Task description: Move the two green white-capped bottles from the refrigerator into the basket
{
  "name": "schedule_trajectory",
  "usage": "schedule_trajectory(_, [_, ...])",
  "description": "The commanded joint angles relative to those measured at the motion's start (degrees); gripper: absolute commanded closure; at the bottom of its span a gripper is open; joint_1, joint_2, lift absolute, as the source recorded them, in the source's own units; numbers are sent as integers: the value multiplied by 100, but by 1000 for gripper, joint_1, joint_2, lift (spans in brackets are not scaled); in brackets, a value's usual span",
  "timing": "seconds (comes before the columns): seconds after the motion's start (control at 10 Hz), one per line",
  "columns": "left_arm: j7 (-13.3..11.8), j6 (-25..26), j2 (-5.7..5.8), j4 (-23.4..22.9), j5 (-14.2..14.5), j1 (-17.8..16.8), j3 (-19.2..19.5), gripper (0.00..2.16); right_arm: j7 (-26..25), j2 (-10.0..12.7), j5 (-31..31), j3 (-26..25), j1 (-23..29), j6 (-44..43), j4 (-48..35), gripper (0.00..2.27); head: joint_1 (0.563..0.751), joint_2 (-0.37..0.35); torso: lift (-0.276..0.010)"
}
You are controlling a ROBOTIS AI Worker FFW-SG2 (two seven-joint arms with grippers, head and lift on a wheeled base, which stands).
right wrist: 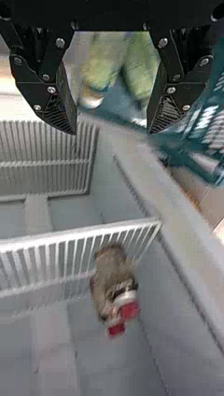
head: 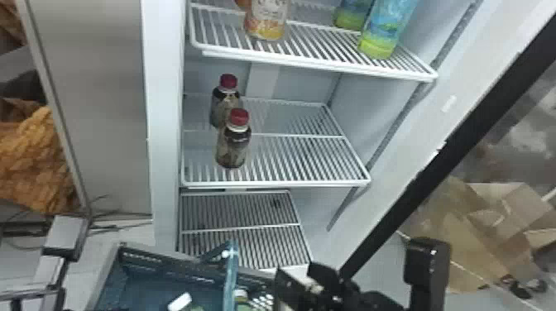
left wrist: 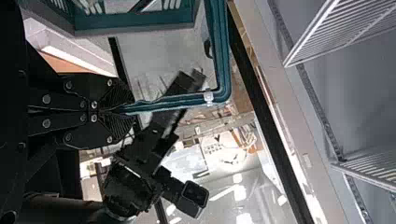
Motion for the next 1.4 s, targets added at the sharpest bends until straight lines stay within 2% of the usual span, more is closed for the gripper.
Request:
schedule_trajectory(0.0, [0,0,0,-1,0,-3,0,1161,-12,12,131,11,-23,-535,121,533,695,-350,-263])
schedule_trajectory(0.4, [0,-42,-9,-1,-12,-3,0,1161,-12,65,314,114,-121,-2081,543,314,695,-350,-263])
schedule_trajectory(0.6, [0,-56,-9,-1,-12,-3,0,1161,-74,83,451,251,-135,-2967,782,303,695,-350,-263])
schedule_trajectory(0.9, [0,-56,-9,-1,0,-3,-12,1161,-381,135,748,617,-192,-4753,1457,312,695,-350,-263])
schedule_trajectory(1.3, [0,-56,-9,-1,11,25,0,1161,-513,179,988,822,-346,-5527,2118,317,695,-350,-263])
